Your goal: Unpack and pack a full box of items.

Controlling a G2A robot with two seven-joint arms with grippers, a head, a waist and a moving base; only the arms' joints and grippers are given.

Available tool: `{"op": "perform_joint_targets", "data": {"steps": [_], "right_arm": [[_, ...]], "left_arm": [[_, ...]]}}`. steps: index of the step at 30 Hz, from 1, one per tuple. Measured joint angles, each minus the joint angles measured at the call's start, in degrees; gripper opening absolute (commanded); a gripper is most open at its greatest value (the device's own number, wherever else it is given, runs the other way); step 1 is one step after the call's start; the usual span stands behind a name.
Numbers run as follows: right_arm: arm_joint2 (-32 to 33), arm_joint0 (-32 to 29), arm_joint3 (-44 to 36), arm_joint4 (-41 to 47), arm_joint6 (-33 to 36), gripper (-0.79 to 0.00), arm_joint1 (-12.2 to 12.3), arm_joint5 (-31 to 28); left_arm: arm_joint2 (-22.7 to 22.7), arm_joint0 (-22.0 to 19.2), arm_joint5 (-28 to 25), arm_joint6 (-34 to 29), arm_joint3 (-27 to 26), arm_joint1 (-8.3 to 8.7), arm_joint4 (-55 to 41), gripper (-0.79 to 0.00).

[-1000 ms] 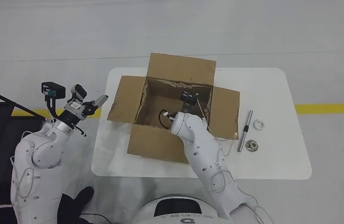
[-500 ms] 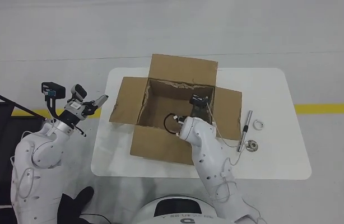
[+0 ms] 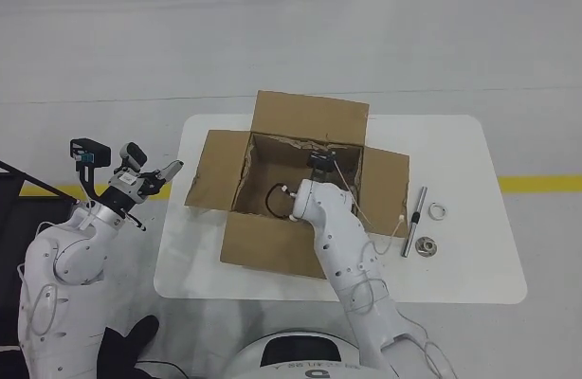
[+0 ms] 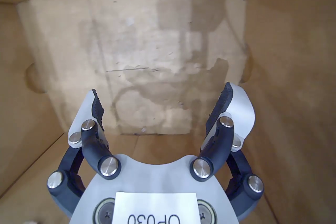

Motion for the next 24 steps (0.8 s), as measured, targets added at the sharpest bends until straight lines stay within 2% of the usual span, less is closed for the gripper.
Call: {"op": "perform_joint_targets", "data": {"steps": [1, 3, 8, 10, 14, 18, 24], "right_arm": [[-0.3, -0.5, -1.5, 1.0, 0.5, -0.145, 0.2, -0.4], [-0.7, -2.0, -5.2, 2.8, 0.8, -0.157, 0.7, -0.7], [-0.3, -4.9, -8.4, 1.9, -0.9, -0.083, 1.9, 0.9], [-0.1, -4.9, -6.9, 0.8, -1.1, -0.031, 2.0, 1.1], [0.4, -3.3, -2.5, -1.1, -0.5, -0.003, 1.3, 0.6], [1.5, -1.1, 2.2, -3.3, -1.3, 0.000, 0.5, 1.4], [1.7, 0.7, 5.0, -3.4, -1.5, 0.000, -0.1, 1.5]], "left_arm": [[0.0, 0.0, 0.0, 0.0, 0.0, 0.00, 0.0, 0.000], [0.0, 0.0, 0.0, 0.0, 0.0, 0.00, 0.0, 0.000], [0.0, 0.0, 0.0, 0.0, 0.0, 0.00, 0.0, 0.000], [0.0, 0.0, 0.0, 0.0, 0.0, 0.00, 0.0, 0.000], [0.0, 0.0, 0.0, 0.0, 0.0, 0.00, 0.0, 0.000], [0.0, 0.0, 0.0, 0.0, 0.0, 0.00, 0.0, 0.000], [0.0, 0.0, 0.0, 0.0, 0.0, 0.00, 0.0, 0.000]]}}
